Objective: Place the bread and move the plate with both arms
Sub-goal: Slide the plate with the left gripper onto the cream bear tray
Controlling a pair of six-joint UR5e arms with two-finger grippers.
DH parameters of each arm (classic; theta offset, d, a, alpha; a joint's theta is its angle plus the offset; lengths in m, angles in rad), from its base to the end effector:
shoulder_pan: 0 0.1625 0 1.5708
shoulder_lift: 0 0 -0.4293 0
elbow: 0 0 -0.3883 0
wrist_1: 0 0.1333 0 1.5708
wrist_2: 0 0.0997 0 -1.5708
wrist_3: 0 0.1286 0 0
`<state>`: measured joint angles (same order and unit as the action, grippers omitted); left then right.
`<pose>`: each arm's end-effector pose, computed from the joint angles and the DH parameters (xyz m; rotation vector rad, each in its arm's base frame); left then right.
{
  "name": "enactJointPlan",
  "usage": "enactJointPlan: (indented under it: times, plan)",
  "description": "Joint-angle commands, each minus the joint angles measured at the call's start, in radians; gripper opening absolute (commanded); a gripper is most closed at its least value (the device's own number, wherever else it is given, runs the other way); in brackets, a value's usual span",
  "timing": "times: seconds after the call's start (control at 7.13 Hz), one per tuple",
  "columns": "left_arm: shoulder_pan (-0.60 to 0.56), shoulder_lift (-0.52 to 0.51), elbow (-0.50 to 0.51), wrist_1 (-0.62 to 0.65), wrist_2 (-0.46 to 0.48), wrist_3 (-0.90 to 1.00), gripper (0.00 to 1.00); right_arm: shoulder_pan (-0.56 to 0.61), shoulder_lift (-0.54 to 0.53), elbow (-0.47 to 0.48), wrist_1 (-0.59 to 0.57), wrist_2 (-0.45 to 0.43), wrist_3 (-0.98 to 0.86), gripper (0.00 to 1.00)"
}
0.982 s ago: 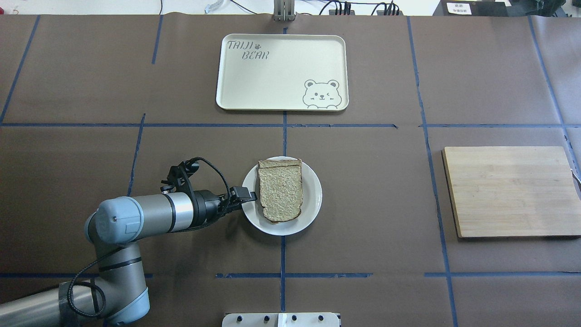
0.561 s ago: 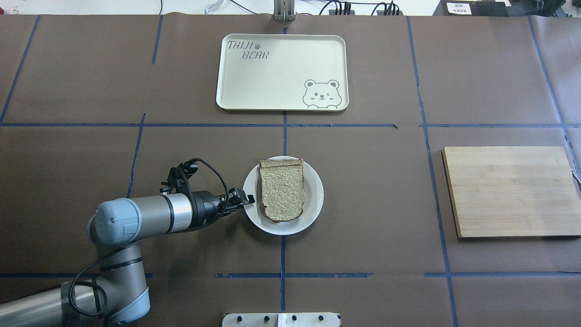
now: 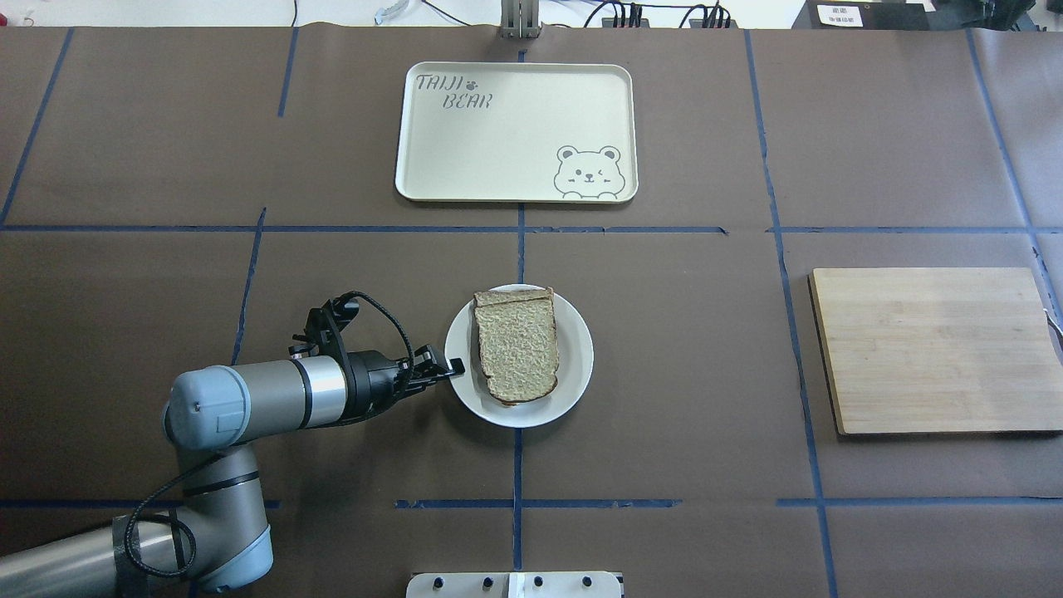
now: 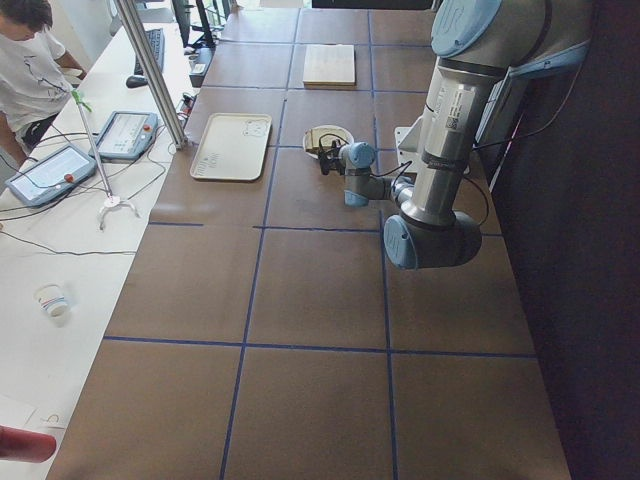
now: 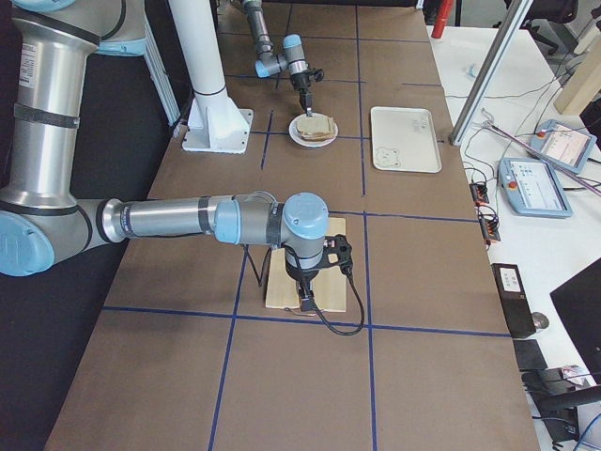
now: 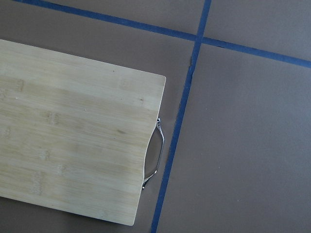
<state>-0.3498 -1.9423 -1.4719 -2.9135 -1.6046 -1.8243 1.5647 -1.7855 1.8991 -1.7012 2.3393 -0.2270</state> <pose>0.5700 -0.3452 0.3526 0.0522 1.6321 -0.4376 0.0415 -0.3927 0.6320 0.0690 -0.7671 -0.2150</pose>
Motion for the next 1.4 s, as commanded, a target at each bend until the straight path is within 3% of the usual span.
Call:
enactJointPlan:
  times: [0.0,0.42,0.84,1.26]
  plan:
    - [-0.001,0.005,0.001,-0.093,0.0,-0.001,0.01,0.0,0.0,0.0,0.0,0.0,0.0,1.0]
    - [-0.008,0.0,0.007,-0.237,0.11,-0.042,0.0,0.0,0.0,0.0,0.0,0.0,0.0,1.0]
    - [-0.101,-0.094,0.072,-0.246,0.192,-0.208,0.0,0.0,0.0,-0.005,0.0,0.0,-0.002,1.0]
    - [-0.244,-0.315,0.431,-0.246,0.212,-0.328,0.0,0.0,0.0,-0.005,0.0,0.0,0.0,1.0]
